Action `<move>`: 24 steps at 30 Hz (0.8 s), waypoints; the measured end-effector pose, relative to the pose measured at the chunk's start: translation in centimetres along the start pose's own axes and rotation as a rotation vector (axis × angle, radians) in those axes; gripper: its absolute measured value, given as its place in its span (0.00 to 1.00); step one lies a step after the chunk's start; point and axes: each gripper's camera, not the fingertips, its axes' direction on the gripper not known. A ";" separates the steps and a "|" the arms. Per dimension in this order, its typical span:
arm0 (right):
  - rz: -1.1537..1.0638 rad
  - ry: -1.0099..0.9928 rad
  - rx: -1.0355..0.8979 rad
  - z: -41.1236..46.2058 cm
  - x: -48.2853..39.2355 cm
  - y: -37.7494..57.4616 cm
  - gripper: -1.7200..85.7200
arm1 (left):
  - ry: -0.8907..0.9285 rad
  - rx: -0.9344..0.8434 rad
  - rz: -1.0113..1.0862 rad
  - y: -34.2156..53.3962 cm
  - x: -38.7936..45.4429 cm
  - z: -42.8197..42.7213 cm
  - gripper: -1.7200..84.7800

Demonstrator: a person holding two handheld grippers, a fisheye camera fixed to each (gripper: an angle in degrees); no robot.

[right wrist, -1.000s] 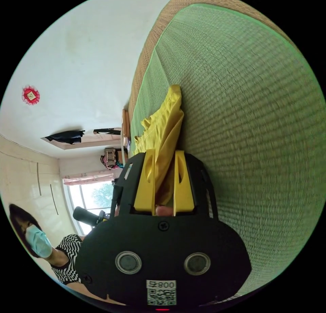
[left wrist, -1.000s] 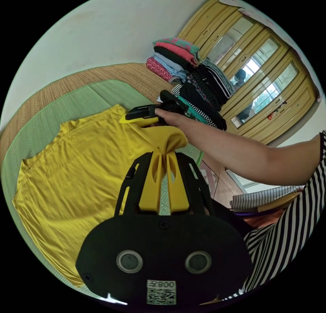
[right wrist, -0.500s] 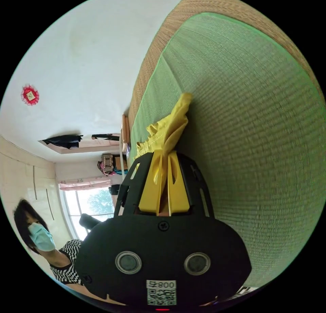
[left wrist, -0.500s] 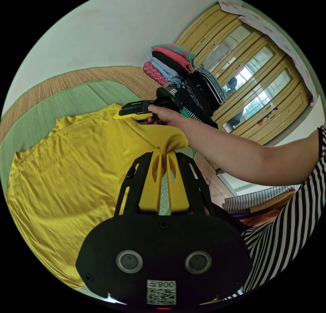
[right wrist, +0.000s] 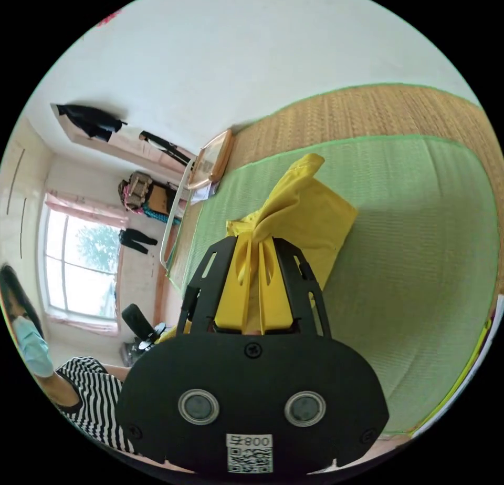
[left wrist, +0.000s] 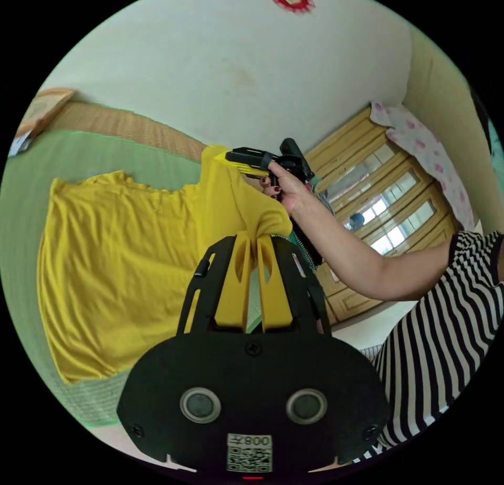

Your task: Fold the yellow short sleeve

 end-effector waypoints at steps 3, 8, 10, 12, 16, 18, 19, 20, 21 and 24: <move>-0.057 0.039 -0.057 4.0 -6.9 -3.3 0.03 | -0.023 0.064 -0.110 2.8 -5.3 -2.5 0.04; -0.064 0.110 -0.189 12.7 -15.8 -8.2 0.03 | -0.018 0.153 -0.350 8.5 -15.0 -4.3 0.04; -0.065 0.135 -0.217 14.9 -18.4 -9.6 0.03 | 0.007 0.184 -0.417 10.1 -17.7 -4.5 0.04; -0.069 0.152 -0.238 16.5 -20.9 -11.0 0.03 | 0.024 0.208 -0.459 11.4 -20.1 -4.5 0.04; -0.079 0.230 -0.309 19.8 -25.7 -14.4 0.03 | 0.046 0.238 -0.536 13.8 -25.5 -4.1 0.04; -0.082 0.268 -0.335 21.1 -27.3 -15.8 0.04 | 0.065 0.246 -0.581 14.7 -27.8 -3.6 0.04; -0.076 0.292 -0.354 22.0 -28.2 -16.7 0.04 | 0.081 0.254 -0.606 15.2 -29.3 -3.3 0.04; -0.068 0.313 -0.375 22.8 -29.1 -17.5 0.04 | 0.092 0.253 -0.627 15.6 -30.7 -3.0 0.04; -0.066 0.322 -0.384 23.2 -29.5 -17.9 0.04 | 0.094 0.252 -0.636 15.9 -31.3 -2.9 0.04; -0.075 0.361 -0.419 24.4 -31.9 -19.7 0.05 | 0.112 0.257 -0.665 16.8 -34.0 -2.3 0.04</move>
